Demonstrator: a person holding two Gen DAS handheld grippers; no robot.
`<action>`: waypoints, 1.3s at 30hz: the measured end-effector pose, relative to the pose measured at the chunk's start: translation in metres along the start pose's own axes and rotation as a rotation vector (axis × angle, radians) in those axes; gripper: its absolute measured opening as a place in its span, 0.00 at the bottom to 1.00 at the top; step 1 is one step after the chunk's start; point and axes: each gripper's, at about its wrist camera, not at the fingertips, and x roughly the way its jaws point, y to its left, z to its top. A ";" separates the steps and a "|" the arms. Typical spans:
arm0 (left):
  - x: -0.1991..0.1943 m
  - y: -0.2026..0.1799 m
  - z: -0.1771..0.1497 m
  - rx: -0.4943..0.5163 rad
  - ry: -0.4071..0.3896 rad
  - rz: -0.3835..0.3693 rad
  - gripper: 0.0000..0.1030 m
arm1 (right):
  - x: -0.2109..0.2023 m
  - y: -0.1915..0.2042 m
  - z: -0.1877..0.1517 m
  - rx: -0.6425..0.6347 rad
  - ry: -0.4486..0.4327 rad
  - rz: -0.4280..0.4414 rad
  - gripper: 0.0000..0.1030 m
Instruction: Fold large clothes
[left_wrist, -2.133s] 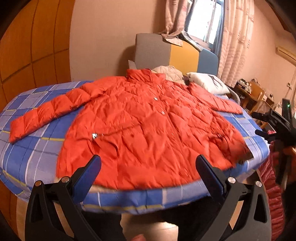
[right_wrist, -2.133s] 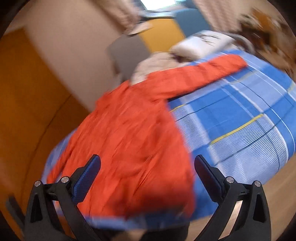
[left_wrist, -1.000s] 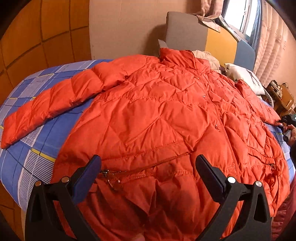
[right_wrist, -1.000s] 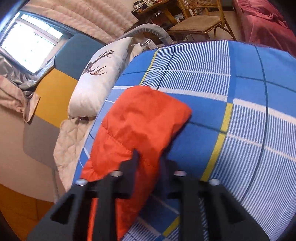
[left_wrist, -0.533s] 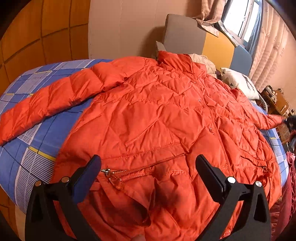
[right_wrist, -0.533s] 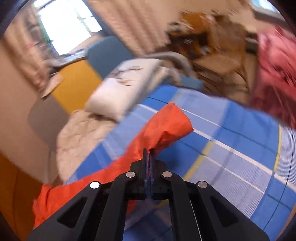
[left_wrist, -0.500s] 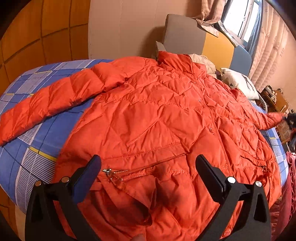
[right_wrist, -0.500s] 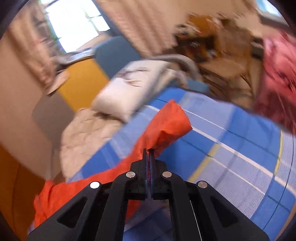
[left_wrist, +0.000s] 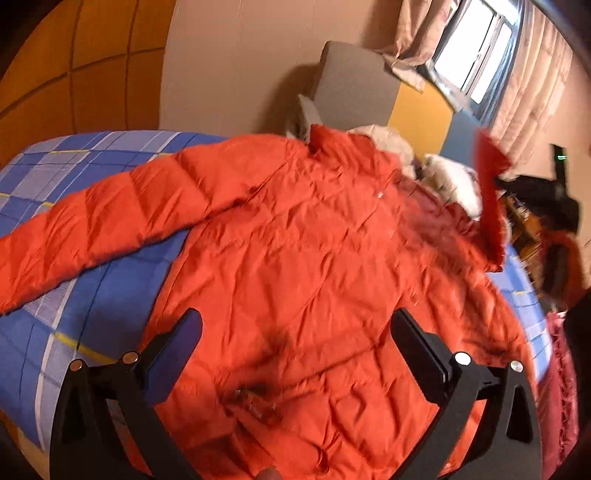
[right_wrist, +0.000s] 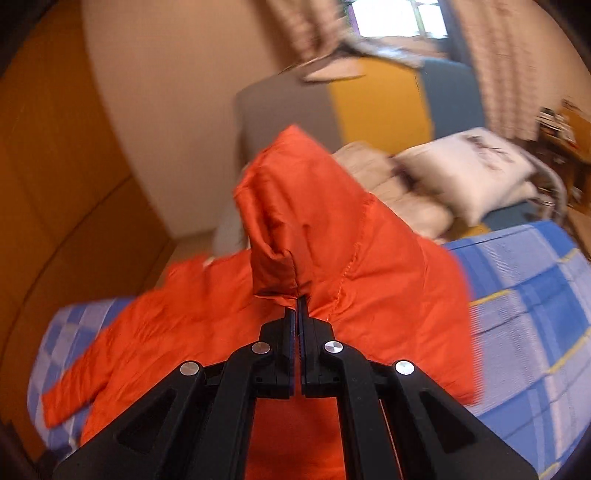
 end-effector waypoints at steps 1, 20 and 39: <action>0.001 0.000 0.004 0.005 0.003 -0.013 0.98 | 0.013 0.018 -0.004 -0.030 0.027 0.007 0.01; 0.115 -0.026 0.121 -0.087 0.098 -0.225 0.81 | 0.072 0.077 -0.060 -0.060 0.136 0.161 0.92; 0.229 -0.111 0.148 -0.071 0.210 -0.248 0.04 | 0.020 -0.096 -0.103 0.721 0.038 0.296 0.92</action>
